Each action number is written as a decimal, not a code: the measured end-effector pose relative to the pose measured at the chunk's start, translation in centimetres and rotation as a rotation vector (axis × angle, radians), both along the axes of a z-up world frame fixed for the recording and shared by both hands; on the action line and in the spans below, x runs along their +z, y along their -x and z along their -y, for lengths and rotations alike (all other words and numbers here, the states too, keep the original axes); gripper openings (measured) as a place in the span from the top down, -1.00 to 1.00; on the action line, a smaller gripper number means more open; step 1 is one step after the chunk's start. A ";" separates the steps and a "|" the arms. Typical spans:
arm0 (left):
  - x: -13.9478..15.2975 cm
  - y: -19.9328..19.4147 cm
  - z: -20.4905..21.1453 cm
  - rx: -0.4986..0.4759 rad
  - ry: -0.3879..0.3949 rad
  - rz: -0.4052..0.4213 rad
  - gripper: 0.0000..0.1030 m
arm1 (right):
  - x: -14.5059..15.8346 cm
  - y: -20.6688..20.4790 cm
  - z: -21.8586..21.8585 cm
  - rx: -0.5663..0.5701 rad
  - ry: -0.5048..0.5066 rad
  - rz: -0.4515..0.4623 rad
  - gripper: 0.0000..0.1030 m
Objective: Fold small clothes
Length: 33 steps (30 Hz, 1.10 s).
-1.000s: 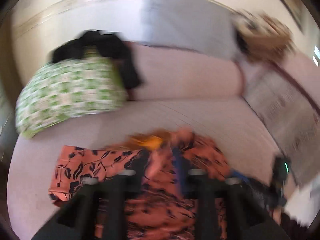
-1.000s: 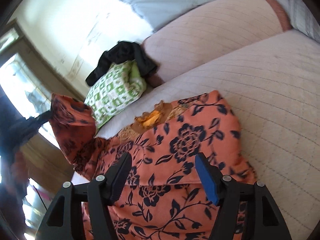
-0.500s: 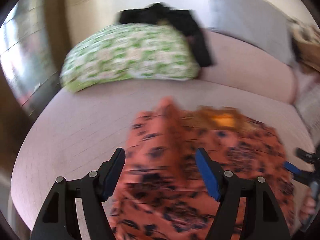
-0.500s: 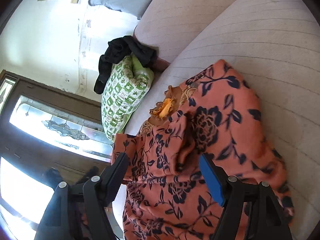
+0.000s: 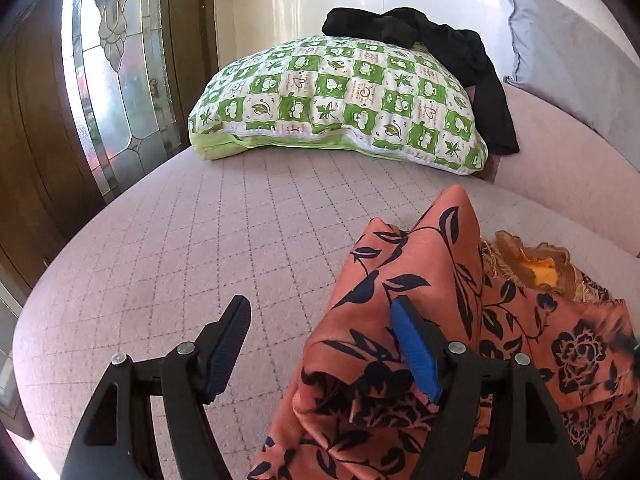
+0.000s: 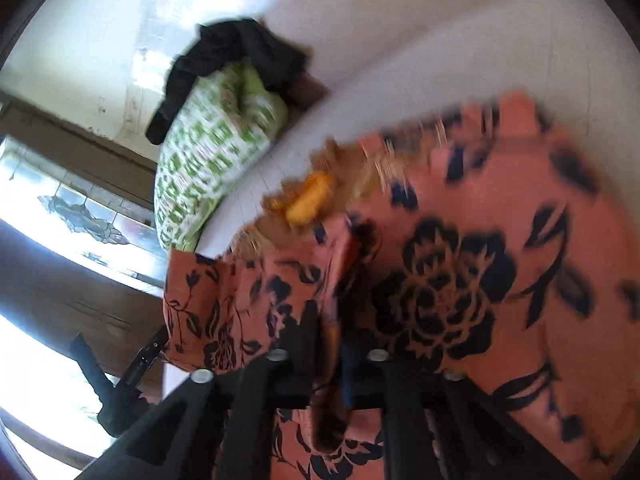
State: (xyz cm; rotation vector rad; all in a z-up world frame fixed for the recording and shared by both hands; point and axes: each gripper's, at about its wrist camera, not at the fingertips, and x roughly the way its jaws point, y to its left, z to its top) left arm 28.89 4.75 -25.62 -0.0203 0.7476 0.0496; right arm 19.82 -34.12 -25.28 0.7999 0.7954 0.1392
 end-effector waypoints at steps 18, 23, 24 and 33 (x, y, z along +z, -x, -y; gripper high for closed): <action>-4.4 -1.7 4.6 -0.089 -0.197 -0.114 -0.44 | 3.6 5.6 4.4 -0.294 0.350 -0.051 0.80; -3.8 -1.6 4.2 -0.064 -0.183 -0.094 -0.49 | -2.2 1.7 2.1 -0.030 0.245 -0.289 0.84; -3.2 -1.4 4.1 -0.061 -0.172 -0.063 -0.49 | -1.7 1.8 2.2 -0.055 0.245 -0.257 0.84; -5.5 -3.3 4.3 -0.096 -0.128 -0.149 -0.79 | -2.1 0.5 3.6 -0.118 0.274 -0.177 0.63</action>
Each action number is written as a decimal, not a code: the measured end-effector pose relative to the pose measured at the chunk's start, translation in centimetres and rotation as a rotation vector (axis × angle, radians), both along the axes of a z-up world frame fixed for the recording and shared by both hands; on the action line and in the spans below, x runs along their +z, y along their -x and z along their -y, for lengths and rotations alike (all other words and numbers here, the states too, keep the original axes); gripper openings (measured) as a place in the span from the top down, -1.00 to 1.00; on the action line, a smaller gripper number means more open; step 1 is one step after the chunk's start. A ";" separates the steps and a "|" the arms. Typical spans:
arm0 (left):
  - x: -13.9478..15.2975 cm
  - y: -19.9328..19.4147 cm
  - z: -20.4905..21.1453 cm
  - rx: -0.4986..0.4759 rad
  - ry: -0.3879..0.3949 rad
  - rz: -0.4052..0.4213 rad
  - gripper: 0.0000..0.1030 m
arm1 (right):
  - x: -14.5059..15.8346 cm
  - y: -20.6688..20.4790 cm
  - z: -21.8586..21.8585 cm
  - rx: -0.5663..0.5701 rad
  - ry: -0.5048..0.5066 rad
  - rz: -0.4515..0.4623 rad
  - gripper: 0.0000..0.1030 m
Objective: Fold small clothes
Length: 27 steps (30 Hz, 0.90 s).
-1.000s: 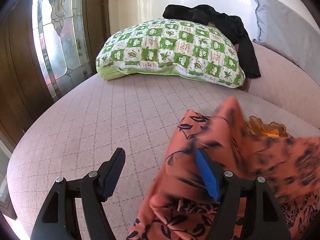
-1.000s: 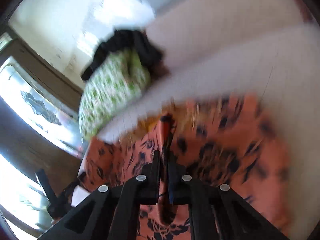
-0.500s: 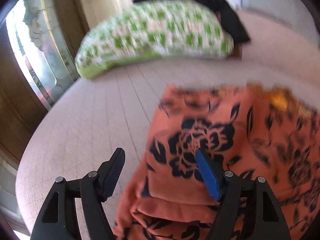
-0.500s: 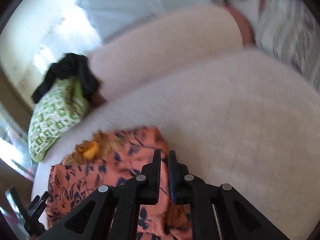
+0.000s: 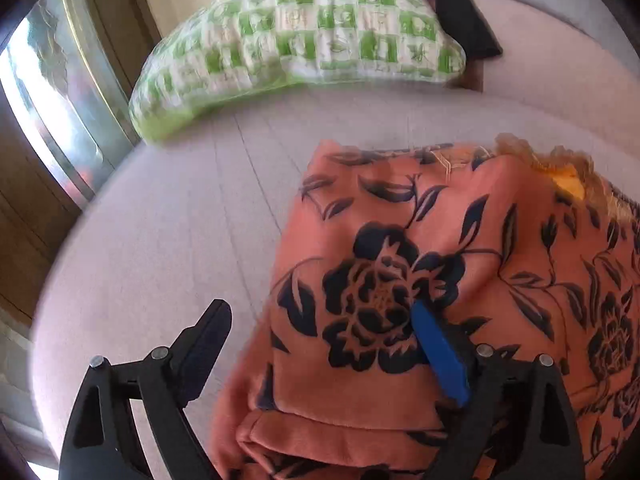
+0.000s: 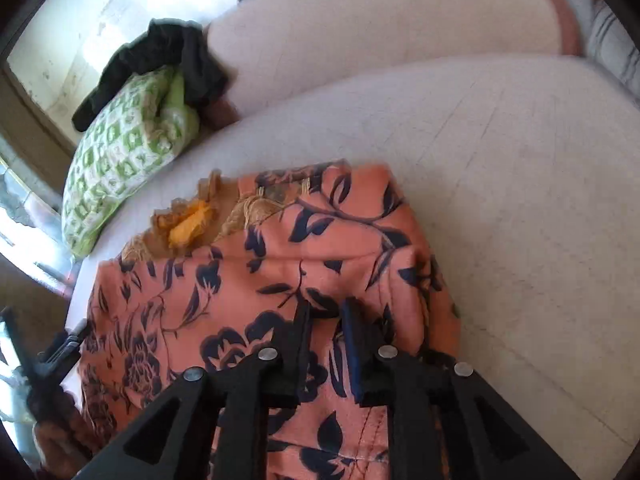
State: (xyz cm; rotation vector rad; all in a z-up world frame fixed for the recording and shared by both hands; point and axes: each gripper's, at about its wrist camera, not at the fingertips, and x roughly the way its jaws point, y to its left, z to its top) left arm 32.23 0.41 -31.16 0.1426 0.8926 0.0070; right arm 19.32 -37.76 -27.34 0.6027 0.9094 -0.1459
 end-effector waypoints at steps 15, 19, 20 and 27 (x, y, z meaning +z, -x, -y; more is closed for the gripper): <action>1.6 9.7 -7.3 0.091 0.085 -0.012 -0.79 | 4.1 9.4 -4.6 0.187 -0.103 0.015 0.50; 1.7 15.1 -9.4 0.066 0.132 -0.049 -0.79 | 4.9 15.1 -3.8 0.146 -0.145 0.021 0.50; 2.1 16.8 -9.7 0.051 0.134 -0.049 -0.79 | 5.0 16.1 -3.7 0.136 -0.152 0.025 0.50; 1.5 23.9 -11.1 -0.031 0.120 -0.121 -0.79 | 7.5 23.1 -3.4 0.073 -0.128 0.122 -0.77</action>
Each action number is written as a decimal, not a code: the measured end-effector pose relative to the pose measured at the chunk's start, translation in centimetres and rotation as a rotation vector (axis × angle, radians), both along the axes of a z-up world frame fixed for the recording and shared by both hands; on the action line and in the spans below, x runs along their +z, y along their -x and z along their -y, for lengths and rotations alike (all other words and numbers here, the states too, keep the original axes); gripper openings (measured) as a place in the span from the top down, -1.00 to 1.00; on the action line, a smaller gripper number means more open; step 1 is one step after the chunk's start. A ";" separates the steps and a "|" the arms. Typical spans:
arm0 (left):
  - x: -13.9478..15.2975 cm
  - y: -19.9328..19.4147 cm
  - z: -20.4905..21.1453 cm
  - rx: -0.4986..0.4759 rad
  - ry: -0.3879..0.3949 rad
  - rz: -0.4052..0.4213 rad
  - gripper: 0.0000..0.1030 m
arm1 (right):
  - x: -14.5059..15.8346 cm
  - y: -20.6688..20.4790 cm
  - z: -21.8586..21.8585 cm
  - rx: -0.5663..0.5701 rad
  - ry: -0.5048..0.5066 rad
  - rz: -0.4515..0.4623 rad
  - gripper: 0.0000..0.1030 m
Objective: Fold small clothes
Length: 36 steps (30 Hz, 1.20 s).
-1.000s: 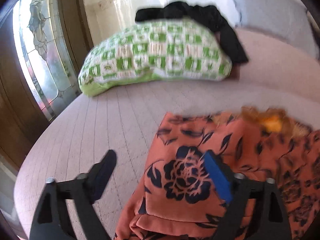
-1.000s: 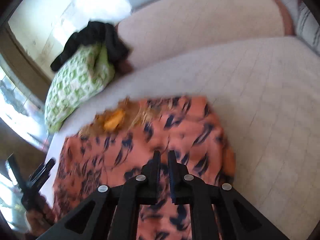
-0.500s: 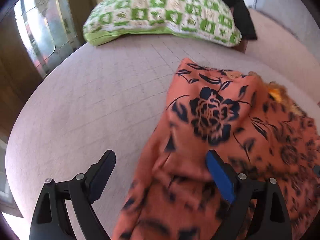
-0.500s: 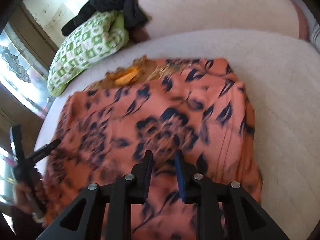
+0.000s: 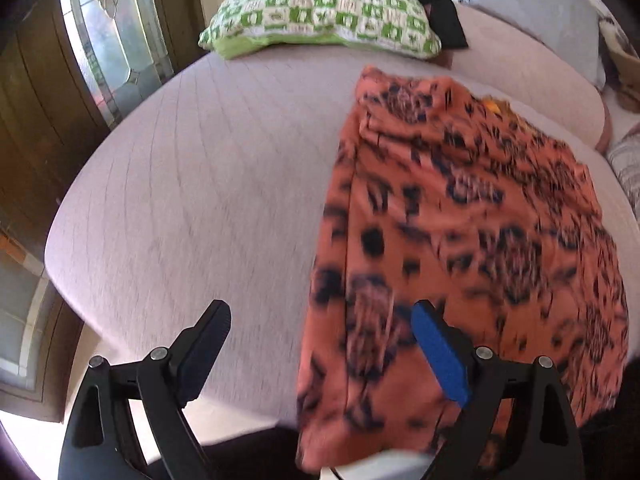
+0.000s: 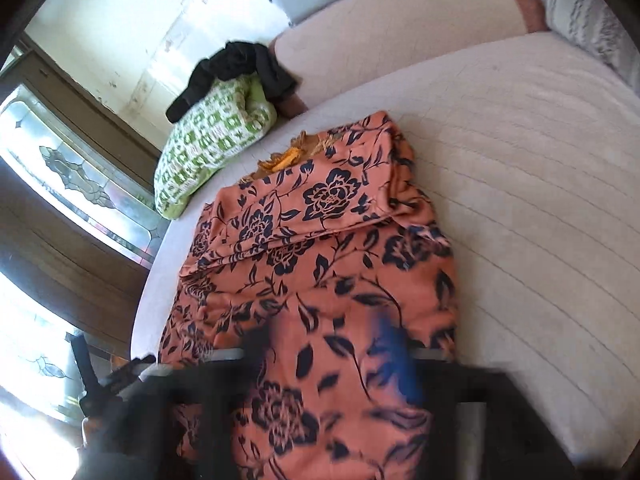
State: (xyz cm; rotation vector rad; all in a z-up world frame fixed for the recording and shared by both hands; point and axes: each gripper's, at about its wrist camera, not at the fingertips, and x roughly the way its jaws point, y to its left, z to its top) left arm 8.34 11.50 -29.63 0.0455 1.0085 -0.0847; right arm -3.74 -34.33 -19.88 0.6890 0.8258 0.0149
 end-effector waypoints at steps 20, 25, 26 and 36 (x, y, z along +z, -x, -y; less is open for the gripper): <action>-2.4 1.1 -1.1 -0.074 0.221 -0.153 -0.20 | -6.1 6.7 -4.3 0.040 0.174 -0.390 0.16; -2.5 0.9 -1.7 -0.065 0.247 -0.162 0.77 | -5.6 7.6 -5.5 0.087 0.142 -0.369 0.83; -2.4 0.9 -1.9 -0.067 0.265 -0.156 0.77 | -5.3 7.6 -5.5 0.090 0.126 -0.354 0.83; 4.8 -2.8 -2.2 -0.149 0.406 -0.053 0.80 | 0.9 3.7 -1.4 0.055 -0.082 -0.104 0.84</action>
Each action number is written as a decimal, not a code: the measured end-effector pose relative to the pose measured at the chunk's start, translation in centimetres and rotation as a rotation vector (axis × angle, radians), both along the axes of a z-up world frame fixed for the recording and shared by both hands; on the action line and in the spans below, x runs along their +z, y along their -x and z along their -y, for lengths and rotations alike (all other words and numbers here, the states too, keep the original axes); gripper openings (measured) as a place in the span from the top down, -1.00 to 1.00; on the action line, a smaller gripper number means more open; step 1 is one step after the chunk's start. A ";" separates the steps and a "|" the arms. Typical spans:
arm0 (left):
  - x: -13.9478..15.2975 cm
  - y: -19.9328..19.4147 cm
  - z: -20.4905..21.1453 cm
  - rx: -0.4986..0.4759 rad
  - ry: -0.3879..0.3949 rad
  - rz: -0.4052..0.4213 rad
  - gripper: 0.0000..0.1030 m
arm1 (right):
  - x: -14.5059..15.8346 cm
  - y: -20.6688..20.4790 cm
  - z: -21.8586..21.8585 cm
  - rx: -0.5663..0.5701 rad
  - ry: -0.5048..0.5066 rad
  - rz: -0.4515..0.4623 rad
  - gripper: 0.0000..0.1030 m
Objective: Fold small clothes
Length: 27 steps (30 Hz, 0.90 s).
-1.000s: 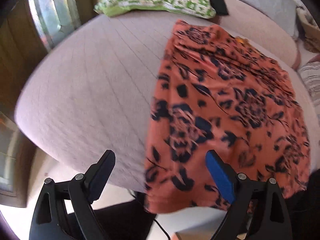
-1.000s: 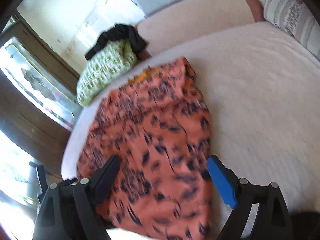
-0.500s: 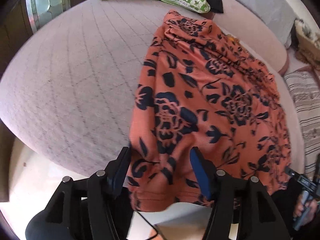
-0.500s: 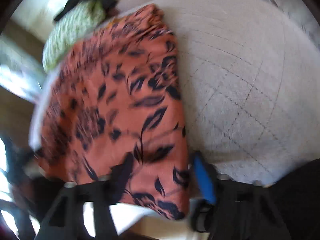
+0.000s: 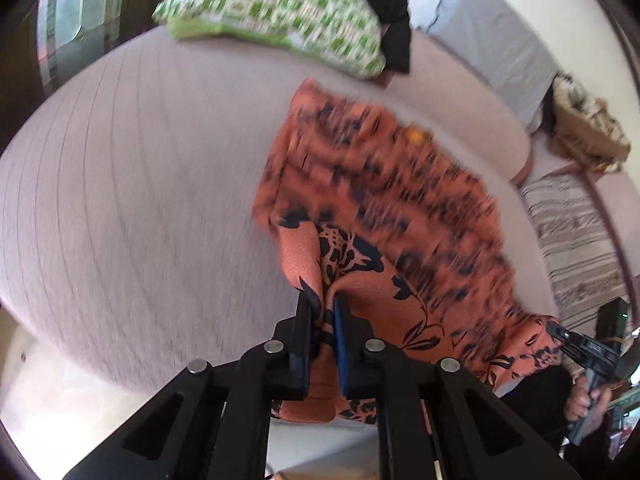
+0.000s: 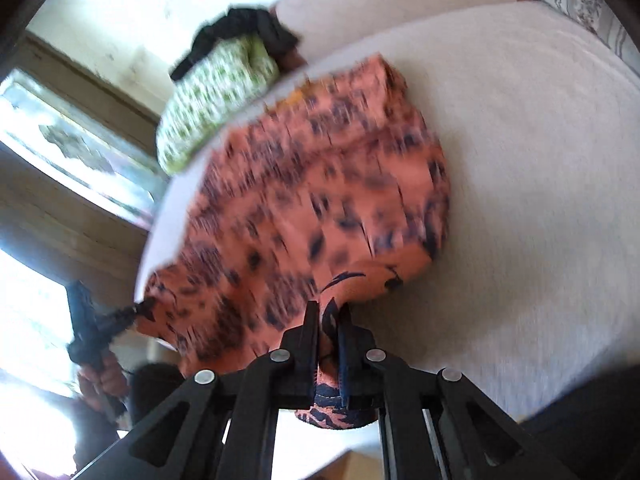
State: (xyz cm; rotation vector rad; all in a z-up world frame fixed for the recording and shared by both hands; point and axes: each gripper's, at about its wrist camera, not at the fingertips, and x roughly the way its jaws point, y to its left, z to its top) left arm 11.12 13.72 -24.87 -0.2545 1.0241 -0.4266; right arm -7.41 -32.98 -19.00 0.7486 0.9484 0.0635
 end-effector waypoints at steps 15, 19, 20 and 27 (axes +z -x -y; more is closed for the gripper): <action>1.9 -24.9 4.9 0.324 -0.092 0.076 0.28 | -2.9 -22.2 14.6 -0.455 -0.116 0.054 -0.30; 1.6 -19.4 5.6 0.379 -0.048 0.155 0.27 | -5.4 -19.7 13.9 -0.487 -0.017 0.106 -0.59; 1.7 -18.0 6.3 0.371 -0.059 0.179 0.23 | -5.6 -20.0 13.4 -0.454 0.011 0.084 -0.59; 1.0 -16.0 10.1 0.293 -0.169 0.173 -0.01 | -2.7 -23.1 2.1 -0.035 0.218 0.104 -0.13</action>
